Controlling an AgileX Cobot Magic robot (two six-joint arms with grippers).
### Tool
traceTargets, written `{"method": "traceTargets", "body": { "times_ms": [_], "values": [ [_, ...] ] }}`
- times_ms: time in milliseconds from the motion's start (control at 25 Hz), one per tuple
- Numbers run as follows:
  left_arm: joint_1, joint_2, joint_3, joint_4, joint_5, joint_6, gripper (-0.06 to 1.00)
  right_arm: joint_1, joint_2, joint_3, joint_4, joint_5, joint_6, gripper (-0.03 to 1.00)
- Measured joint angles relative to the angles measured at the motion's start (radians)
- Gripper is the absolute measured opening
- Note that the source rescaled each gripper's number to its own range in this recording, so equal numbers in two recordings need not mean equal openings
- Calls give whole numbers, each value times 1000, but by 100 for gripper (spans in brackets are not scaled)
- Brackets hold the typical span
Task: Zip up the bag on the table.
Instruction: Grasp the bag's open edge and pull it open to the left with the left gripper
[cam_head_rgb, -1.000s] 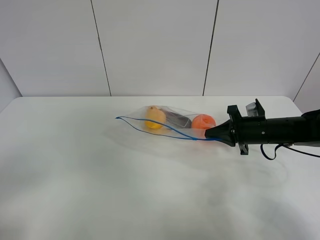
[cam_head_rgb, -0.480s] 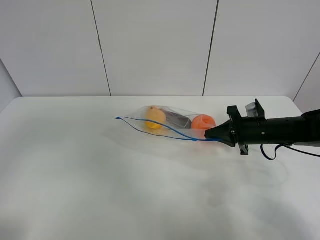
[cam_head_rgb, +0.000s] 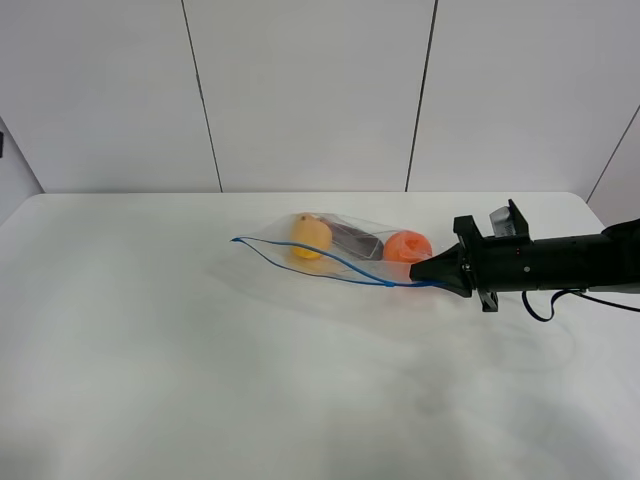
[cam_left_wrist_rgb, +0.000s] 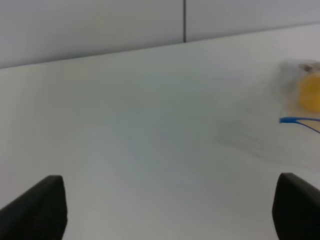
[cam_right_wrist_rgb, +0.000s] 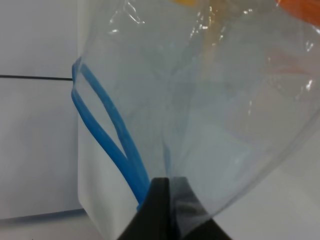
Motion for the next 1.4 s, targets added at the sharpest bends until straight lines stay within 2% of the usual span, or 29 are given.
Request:
{"method": "traceTargets", "body": {
  "times_ms": [120,520,720,840,1000,1400],
  "values": [
    [-87,32,0,-3,-29,0,100,0,0,0,-4,-1,-2,0],
    [-537,112,0,-5,-113,1,100,0,0,0,-14,-19,-2,0],
    [-683,214,0,-5,-206,1,100,0,0,0,-14,-19,-2,0],
    [-716,286,0,-5,-299,14,100,0,0,0,-16,-19,-2,0],
    [-721,393,0,-5,-415,57,100,0,0,0,-21,-19,-2,0],
    [-721,677,-7,-5,-595,99,100,0,0,0,-35,-13,2,0]
  ]
}}
